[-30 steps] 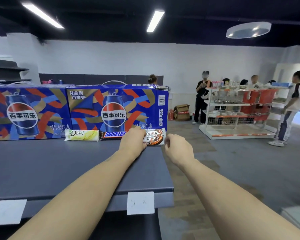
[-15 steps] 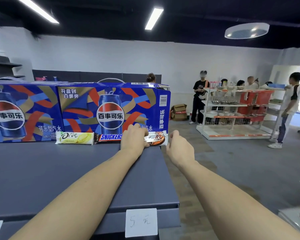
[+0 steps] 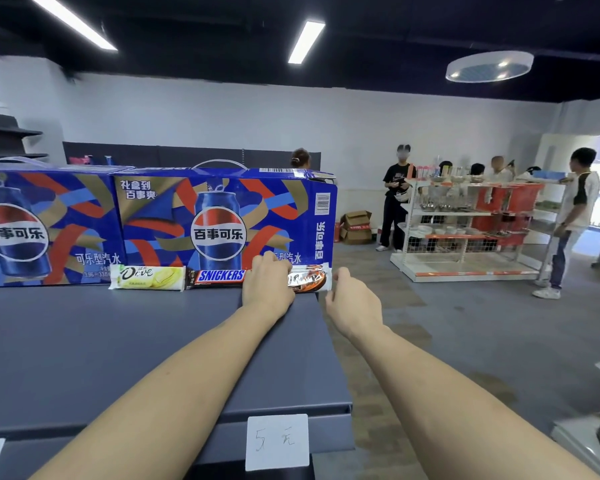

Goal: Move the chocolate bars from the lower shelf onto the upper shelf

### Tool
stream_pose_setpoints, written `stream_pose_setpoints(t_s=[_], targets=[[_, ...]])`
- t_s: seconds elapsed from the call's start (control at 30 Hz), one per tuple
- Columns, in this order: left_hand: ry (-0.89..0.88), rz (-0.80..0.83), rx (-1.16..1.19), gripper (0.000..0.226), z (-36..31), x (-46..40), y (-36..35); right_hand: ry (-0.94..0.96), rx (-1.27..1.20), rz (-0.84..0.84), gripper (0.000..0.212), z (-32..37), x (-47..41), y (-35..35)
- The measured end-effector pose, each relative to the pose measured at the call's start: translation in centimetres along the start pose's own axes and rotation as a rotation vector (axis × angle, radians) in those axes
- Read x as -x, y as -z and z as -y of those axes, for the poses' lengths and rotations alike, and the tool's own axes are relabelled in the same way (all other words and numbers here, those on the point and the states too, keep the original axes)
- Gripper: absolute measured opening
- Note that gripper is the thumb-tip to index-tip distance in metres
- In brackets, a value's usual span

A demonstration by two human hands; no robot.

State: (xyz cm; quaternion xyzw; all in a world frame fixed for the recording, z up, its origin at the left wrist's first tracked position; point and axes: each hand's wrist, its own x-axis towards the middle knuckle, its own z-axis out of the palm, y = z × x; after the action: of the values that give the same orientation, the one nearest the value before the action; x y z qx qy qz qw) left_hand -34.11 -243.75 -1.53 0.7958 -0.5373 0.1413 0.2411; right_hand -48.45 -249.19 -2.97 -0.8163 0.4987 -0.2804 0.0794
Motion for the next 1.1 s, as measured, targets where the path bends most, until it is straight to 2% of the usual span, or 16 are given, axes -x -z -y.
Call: stream_pose_setpoints(t_s=[0.3,0.5,0.67,0.77,0.87,1.1], targets=[[0.033,-0.044,-0.090,0.056,1.2,0.7,1.4,-0.013,-0.014,-0.023,0.028,-0.1,1.0,1.3],[0.107,-0.051,-0.140,0.049,2.4,3.0,3.7,0.022,-0.073,-0.060,0.027,1.5,2.8,2.2],[0.203,-0.092,-0.174,0.031,3.7,7.0,6.1,0.157,-0.231,-0.093,0.030,7.2,6.0,3.0],[0.248,-0.090,-0.227,0.034,4.9,10.3,8.1,0.307,-0.268,-0.038,0.029,11.3,8.5,2.8],[0.280,-0.090,-0.335,0.035,6.9,13.7,10.8,0.422,-0.216,0.067,0.037,14.7,11.1,2.2],[0.464,-0.106,-0.447,0.039,14.8,21.9,17.7,0.525,-0.259,0.167,0.043,22.2,17.3,0.5]])
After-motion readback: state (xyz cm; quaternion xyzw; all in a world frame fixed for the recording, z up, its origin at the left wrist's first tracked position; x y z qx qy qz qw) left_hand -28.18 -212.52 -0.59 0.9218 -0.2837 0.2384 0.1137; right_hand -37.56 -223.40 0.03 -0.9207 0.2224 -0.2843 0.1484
